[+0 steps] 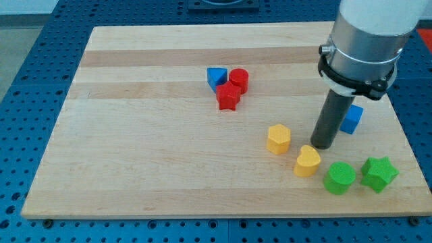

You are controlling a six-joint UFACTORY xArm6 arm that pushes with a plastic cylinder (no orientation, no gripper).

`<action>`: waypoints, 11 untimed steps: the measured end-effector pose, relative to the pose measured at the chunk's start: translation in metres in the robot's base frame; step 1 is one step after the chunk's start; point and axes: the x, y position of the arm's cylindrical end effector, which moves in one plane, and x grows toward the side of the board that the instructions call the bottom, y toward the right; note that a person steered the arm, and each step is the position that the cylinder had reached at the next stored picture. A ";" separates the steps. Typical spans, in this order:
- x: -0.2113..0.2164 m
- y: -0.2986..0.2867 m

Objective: Slide the hexagon slightly to the left

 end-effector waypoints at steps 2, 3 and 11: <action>-0.005 -0.018; -0.020 -0.038; 0.106 -0.055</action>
